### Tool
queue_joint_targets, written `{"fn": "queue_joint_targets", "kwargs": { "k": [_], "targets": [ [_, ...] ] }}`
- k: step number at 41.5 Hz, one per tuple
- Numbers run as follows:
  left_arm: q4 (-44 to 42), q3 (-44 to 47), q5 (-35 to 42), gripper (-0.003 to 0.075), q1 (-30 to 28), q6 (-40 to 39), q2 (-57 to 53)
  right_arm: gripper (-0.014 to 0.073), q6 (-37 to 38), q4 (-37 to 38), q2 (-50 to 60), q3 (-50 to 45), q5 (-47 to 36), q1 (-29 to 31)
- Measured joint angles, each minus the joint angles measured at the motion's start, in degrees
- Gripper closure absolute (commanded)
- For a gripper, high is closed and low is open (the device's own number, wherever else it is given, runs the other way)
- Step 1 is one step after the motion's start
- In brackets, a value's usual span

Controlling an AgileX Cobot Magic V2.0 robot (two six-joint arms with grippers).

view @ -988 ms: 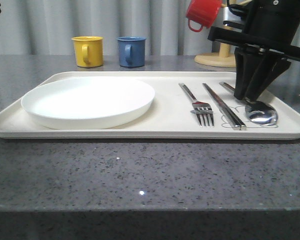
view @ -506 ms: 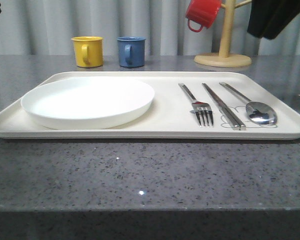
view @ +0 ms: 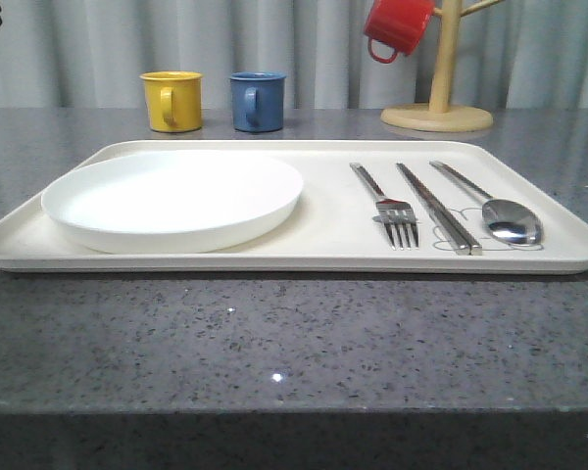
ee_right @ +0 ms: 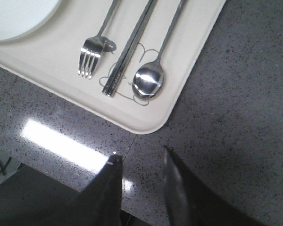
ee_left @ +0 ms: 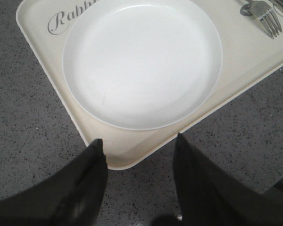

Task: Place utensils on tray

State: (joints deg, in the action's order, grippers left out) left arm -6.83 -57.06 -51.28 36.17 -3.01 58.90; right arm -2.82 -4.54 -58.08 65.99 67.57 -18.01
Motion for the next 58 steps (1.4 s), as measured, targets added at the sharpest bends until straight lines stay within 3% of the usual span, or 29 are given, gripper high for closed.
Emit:
{"fn": "queue_joint_targets", "kwargs": {
  "k": [6,10,16,20,58],
  "targets": [
    [0.0,0.0,0.0,0.0406,0.0,0.0,0.0,0.0343,-0.1,0.0,8.9,-6.9,-4.6,0.0],
    [0.0,0.0,0.0,0.0414,0.0,0.0,0.0,0.0409,-0.1,0.0,14.0,-11.0,-7.4,0.0],
    [-0.1,0.0,0.0,0.0599,0.1,0.4,0.0,0.0662,-0.1,0.0,21.4,-16.3,-10.1,0.0],
    [-0.2,0.0,0.2,0.0736,0.5,3.0,0.0,0.0654,-0.1,0.0,24.8,-18.6,-11.1,0.0],
    [-0.2,0.3,3.6,0.0739,1.5,5.6,-1.1,0.0654,-0.1,0.0,27.1,-19.4,-11.6,0.0]
  ]
}}
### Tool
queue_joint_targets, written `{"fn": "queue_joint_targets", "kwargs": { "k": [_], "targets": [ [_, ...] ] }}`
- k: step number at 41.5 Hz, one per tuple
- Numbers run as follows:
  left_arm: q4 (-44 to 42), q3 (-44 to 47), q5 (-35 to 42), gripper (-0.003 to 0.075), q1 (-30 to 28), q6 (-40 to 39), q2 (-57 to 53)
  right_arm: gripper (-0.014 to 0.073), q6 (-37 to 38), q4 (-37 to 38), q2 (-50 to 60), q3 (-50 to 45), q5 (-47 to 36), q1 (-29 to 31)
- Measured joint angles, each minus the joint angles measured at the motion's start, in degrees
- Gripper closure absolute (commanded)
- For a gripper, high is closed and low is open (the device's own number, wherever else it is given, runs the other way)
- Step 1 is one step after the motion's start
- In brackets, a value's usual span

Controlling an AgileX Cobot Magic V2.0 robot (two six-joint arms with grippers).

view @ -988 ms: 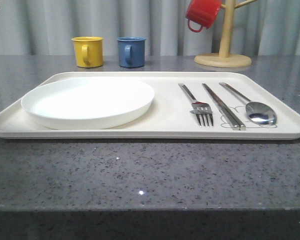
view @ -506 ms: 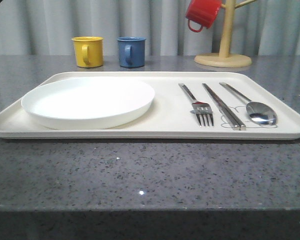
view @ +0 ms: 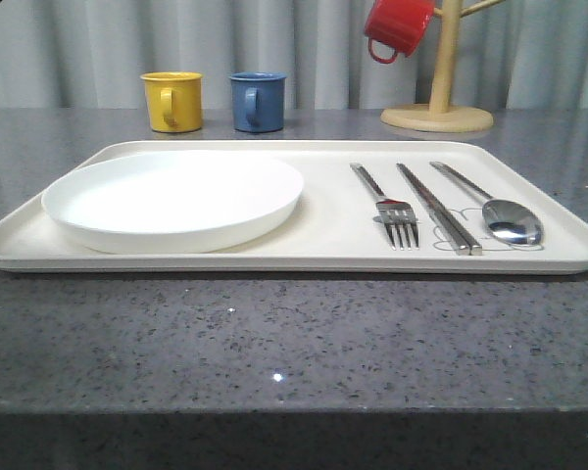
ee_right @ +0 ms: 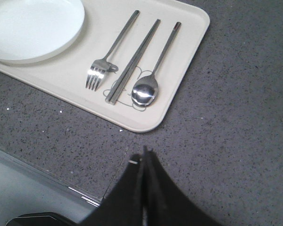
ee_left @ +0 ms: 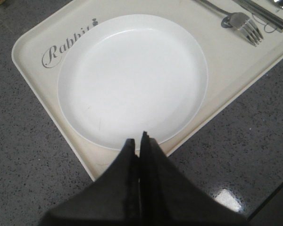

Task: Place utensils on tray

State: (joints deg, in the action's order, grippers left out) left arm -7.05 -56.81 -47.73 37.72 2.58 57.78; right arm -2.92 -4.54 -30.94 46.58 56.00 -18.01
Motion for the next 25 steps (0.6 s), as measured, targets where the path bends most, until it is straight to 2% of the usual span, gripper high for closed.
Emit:
{"fn": "queue_joint_targets", "kwargs": {
  "k": [6,11,18,25],
  "targets": [
    [0.2,1.7,1.1,0.0739,-2.8,0.0,-4.9,0.0654,0.0,0.0,0.0,0.0,0.0,0.0],
    [0.1,6.0,7.5,0.0739,-9.9,0.0,-13.2,0.0654,0.0,0.0,0.0,0.0,0.0,0.0],
    [0.0,18.2,19.0,0.0739,-21.9,0.0,-28.3,0.0654,0.0,0.0,0.0,0.0,0.0,0.0],
    [4.1,31.7,23.9,0.0739,-31.5,0.0,-42.5,0.0654,0.0,0.0,0.0,0.0,0.0,0.0]
  ]
}}
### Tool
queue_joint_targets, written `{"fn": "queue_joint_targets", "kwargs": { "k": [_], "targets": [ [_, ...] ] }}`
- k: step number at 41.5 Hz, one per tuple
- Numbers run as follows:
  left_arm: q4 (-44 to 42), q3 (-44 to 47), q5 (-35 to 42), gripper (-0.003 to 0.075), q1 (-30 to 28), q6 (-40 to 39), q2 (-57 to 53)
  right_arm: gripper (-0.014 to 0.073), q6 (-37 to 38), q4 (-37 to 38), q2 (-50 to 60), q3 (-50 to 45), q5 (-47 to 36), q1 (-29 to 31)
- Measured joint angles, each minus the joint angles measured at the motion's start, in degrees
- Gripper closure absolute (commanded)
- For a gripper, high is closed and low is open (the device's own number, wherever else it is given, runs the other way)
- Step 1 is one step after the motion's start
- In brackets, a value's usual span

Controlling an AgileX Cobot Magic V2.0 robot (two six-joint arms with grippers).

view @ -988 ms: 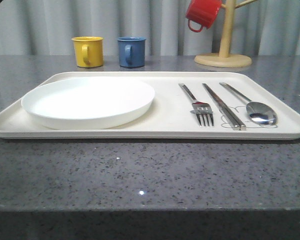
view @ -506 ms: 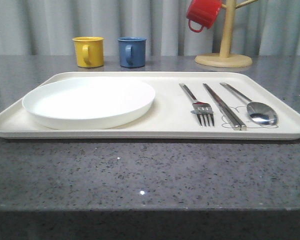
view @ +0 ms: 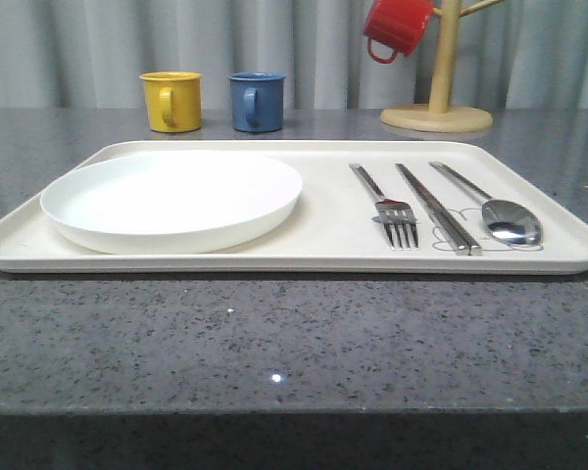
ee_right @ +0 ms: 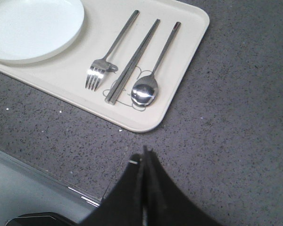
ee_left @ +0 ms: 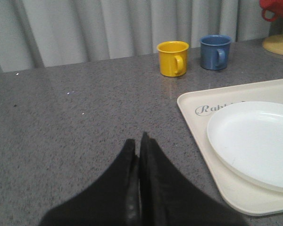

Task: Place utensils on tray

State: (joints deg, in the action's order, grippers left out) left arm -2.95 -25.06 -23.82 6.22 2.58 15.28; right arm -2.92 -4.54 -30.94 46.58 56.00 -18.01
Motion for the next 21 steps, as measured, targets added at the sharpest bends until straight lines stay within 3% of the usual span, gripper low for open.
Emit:
{"fn": "queue_joint_targets", "kwargs": {
  "k": [10,21],
  "targets": [
    [3.9,16.5,11.0,0.0739,-5.5,0.0,-12.5,0.0654,-0.1,0.0,0.0,0.0,0.0,0.0],
    [4.1,25.3,20.7,0.0739,-6.8,0.0,-15.6,0.0654,-0.1,0.0,0.0,0.0,0.0,0.0]
  ]
}}
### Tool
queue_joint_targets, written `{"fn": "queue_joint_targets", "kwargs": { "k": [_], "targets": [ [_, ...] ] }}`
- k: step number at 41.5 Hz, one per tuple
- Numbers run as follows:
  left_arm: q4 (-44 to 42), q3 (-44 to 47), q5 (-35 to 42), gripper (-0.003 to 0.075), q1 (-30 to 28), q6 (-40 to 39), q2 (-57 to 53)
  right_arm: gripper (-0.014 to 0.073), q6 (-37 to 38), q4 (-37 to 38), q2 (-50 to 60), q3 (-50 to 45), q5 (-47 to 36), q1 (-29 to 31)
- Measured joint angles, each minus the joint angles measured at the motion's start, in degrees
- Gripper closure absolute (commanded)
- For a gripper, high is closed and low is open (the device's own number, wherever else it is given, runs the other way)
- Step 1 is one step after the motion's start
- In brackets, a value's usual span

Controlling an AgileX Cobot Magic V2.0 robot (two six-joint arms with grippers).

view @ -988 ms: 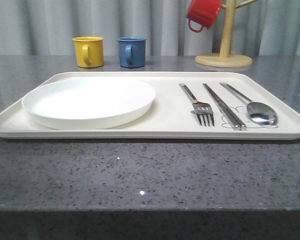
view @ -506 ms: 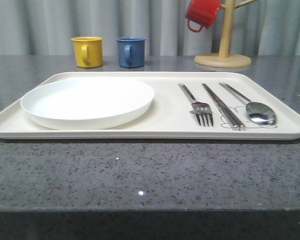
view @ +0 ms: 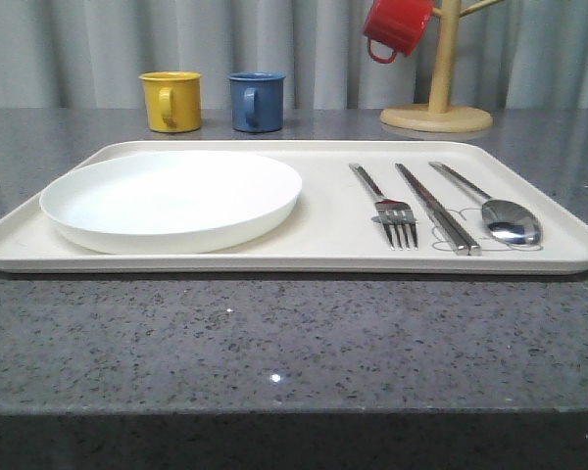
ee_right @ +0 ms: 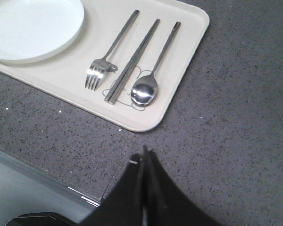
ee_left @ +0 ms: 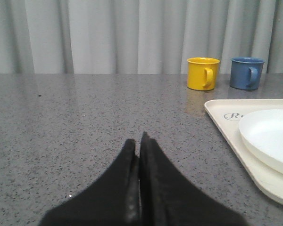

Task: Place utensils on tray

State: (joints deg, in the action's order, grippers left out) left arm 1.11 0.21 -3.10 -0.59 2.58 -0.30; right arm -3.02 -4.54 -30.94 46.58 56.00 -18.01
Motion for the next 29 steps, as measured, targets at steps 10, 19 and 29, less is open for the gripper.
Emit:
{"fn": "queue_joint_targets", "kwargs": {
  "k": [10,19,29],
  "targets": [
    [0.0,0.4,3.6,0.0739,0.0,0.0,0.0,0.0654,0.0,0.0,0.0,0.0,0.0,0.0],
    [0.0,0.4,3.7,0.0739,0.0,0.0,0.0,0.0654,0.0,0.0,0.0,0.0,0.0,0.0],
    [0.0,0.4,3.7,0.0739,0.0,0.0,0.0,0.0654,0.0,0.0,0.0,0.0,0.0,0.0]
  ]
}}
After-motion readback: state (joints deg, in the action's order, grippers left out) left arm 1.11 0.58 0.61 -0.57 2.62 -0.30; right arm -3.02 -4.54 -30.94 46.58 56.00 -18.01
